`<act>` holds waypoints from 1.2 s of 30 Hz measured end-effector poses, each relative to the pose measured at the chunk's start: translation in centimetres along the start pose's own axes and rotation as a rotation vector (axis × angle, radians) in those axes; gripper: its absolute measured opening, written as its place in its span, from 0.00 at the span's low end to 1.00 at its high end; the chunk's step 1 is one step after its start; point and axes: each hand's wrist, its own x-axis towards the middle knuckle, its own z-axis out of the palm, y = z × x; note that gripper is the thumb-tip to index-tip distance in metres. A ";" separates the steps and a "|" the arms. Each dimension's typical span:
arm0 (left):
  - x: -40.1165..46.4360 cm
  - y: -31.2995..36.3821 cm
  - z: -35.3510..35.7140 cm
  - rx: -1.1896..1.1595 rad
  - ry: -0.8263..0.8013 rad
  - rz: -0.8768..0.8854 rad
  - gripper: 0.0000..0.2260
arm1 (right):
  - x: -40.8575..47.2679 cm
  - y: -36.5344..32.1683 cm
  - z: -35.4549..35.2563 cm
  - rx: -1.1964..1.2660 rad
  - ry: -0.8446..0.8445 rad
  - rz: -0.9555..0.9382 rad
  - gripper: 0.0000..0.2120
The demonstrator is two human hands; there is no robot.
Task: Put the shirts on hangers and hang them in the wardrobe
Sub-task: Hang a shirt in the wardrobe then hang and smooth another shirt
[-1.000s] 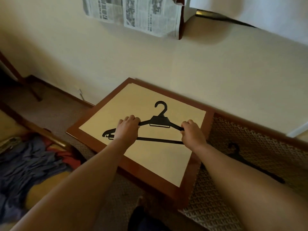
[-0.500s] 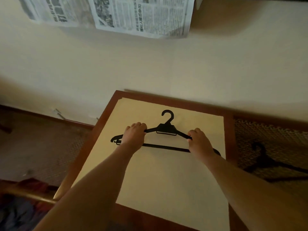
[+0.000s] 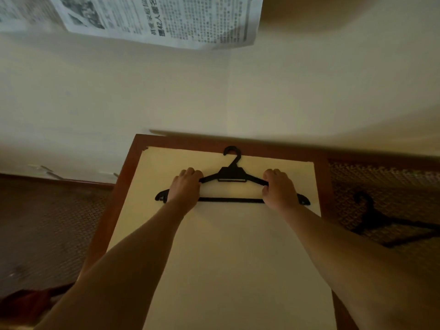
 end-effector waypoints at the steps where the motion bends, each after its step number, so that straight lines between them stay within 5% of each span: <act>1: 0.4 -0.2 0.0 0.006 0.003 -0.001 0.12 | 0.3 -0.1 0.0 -0.015 -0.004 0.000 0.11; 22: 3.6 -1.7 -1.3 -0.003 0.068 -0.066 0.16 | 2.6 -2.2 -0.6 -0.089 -0.011 0.014 0.15; 36: -12.7 -12.8 -5.0 -0.133 0.166 -0.387 0.16 | -2.9 -21.9 3.0 0.026 -0.228 -0.436 0.26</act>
